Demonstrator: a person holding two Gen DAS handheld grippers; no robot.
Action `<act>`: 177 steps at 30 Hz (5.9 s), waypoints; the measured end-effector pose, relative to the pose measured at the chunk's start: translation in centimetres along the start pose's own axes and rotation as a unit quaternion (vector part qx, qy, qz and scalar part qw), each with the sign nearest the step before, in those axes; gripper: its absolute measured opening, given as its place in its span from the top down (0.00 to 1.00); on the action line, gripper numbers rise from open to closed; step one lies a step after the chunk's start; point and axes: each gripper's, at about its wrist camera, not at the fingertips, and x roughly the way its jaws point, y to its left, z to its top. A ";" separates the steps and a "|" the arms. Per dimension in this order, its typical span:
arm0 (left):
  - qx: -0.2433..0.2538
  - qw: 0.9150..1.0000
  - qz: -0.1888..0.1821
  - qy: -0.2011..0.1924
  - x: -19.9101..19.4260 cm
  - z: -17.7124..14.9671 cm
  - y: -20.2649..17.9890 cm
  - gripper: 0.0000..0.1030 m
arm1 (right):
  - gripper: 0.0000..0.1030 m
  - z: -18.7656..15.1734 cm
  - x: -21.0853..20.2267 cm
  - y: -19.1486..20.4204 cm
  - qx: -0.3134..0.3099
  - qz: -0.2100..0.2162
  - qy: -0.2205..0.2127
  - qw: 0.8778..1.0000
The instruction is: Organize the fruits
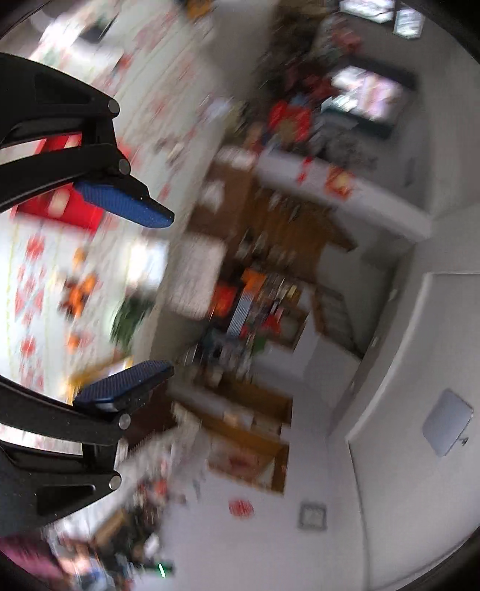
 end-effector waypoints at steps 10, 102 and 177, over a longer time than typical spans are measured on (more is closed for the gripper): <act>0.050 0.961 0.241 -0.125 -11.0 11.5 4.7 0.24 | 0.29 10.0 -15.9 -2.3 -0.069 -0.231 -0.076 0.968; 0.019 0.964 0.127 0.234 26.1 -22.8 12.8 0.69 | 0.61 -19.7 34.2 22.3 -0.064 0.237 0.230 0.942; -0.010 0.981 0.092 0.169 21.3 -24.2 3.7 0.11 | 0.16 -21.4 31.8 14.2 -0.039 0.145 0.168 0.974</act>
